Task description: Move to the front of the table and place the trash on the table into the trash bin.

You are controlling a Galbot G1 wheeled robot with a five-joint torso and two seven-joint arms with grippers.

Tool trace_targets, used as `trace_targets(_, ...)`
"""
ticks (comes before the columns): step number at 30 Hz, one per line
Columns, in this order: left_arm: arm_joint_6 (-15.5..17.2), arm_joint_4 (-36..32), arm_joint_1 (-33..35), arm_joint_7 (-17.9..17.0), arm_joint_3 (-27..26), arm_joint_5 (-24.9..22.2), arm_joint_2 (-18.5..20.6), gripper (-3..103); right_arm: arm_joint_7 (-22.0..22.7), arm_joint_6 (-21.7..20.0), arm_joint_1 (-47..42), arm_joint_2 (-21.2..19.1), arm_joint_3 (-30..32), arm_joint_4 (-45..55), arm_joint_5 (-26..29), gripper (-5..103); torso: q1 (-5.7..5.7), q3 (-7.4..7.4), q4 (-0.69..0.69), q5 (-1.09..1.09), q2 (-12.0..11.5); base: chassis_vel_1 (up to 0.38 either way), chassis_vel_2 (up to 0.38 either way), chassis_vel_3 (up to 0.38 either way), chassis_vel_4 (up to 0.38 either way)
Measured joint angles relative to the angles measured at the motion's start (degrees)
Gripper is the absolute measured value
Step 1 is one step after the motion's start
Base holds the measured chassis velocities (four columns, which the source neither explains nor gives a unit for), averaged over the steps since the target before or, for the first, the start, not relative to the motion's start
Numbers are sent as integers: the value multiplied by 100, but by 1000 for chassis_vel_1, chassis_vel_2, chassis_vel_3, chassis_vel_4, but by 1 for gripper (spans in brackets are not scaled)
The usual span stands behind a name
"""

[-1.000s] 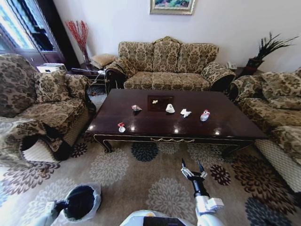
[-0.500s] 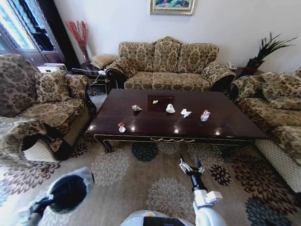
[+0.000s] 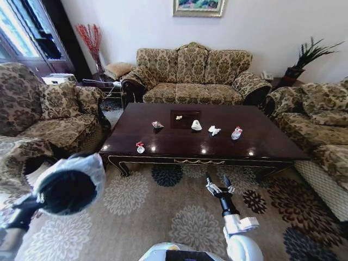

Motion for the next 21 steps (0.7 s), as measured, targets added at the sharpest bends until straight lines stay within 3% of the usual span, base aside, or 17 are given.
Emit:
trace_targets(3, 476, -596, -243, -146, 84, -459, 356, 0, -215, -48, -31, -70, 95, 106, -346, 100, 0, 0, -9, 2, 1, 0, 0, 0, 0)
trace_targets(4, 476, -596, -243, -146, 84, -459, 356, 0, -215, -48, -31, -70, 95, 106, -346, 100, 0, 0, -9, 2, 1, 0, 0, 0, 0)
trace_targets(6, 928, -1012, -472, -317, 328, -698, 561, 0, -269, -29, -108, -124, 135, 196, -490, 100, 1, 1, -14, 1, 0, 0, 0, 0, 0)
trace_targets(11, 1377, -1514, -594, -507, 735, -730, 585, 0, -246, 58, -316, -133, 170, 383, -527, 100, 1, 0, -6, 3, 1, 0, 0, 0, 0)
trace_targets(16, 1560, -1523, -672, -536, 962, -626, 617, 0, -204, 69, -434, -100, 165, 505, -607, 100, 0, 0, -4, 0, 1, 61, 50, -47, -36)
trace_targets(19, 2004, -1387, -855, -600, 1082, -593, 879, 0, -183, 23, -454, -67, 125, 611, -798, 100, 0, 0, -8, 2, 1, 111, 128, -129, -137)
trace_targets(21, 2534, -1283, -908, -634, 1063, -815, 1237, 0, -181, -12, -448, -87, 93, 693, -862, 100, 0, 0, -8, 0, 0, 195, 177, -202, -192)
